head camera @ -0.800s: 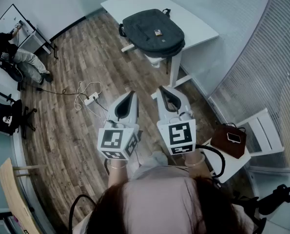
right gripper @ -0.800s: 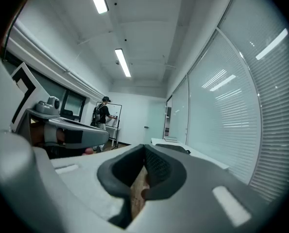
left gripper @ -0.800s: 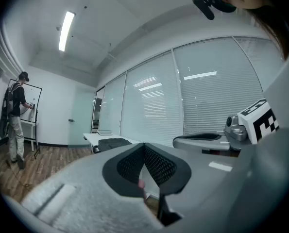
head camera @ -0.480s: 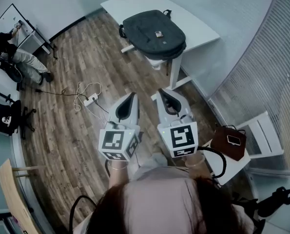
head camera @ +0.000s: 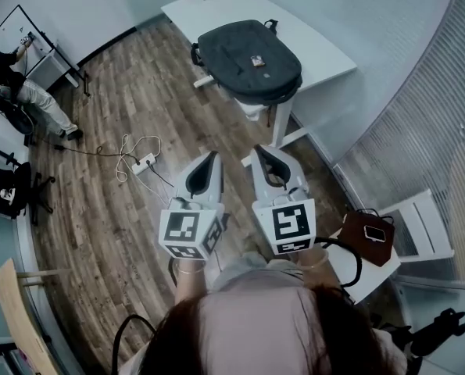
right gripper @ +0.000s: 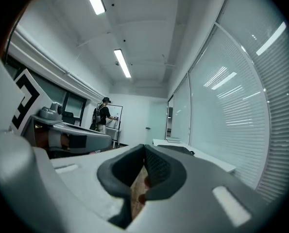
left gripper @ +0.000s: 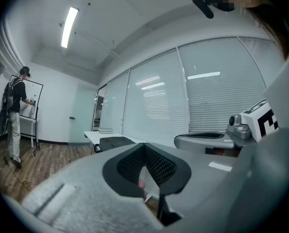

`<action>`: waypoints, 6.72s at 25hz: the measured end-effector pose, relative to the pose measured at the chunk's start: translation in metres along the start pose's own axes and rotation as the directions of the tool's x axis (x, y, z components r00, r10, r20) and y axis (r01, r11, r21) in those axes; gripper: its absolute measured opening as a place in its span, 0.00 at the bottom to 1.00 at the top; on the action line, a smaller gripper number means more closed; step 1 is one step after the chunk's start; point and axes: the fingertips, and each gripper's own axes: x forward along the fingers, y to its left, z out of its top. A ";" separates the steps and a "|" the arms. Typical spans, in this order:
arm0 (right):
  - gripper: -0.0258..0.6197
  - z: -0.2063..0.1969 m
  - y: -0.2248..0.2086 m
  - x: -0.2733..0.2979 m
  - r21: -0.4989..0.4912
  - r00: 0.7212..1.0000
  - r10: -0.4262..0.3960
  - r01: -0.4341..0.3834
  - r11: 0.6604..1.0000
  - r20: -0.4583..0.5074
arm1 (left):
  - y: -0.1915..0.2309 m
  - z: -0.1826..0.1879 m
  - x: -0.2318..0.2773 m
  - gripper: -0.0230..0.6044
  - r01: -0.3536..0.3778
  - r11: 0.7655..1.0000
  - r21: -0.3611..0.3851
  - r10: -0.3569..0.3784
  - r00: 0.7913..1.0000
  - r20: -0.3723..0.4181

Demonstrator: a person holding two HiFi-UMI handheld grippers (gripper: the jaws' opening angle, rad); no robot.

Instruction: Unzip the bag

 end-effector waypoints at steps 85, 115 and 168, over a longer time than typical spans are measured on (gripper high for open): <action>0.13 -0.171 -0.038 0.370 0.033 0.887 -0.346 0.373 0.927 -0.305 | 0.248 -0.071 0.308 0.05 0.350 0.937 -0.007 -0.347 0.927 -0.141; 0.19 -0.235 -0.056 0.413 0.356 0.869 -0.422 0.492 0.794 -0.260 | 0.249 -0.123 0.365 0.05 0.510 0.859 -0.035 -0.507 0.840 -0.193; 0.05 -0.219 -0.062 0.336 0.191 0.855 -0.420 0.487 0.852 -0.304 | 0.220 -0.181 0.411 0.05 0.458 0.888 0.031 -0.408 0.817 -0.407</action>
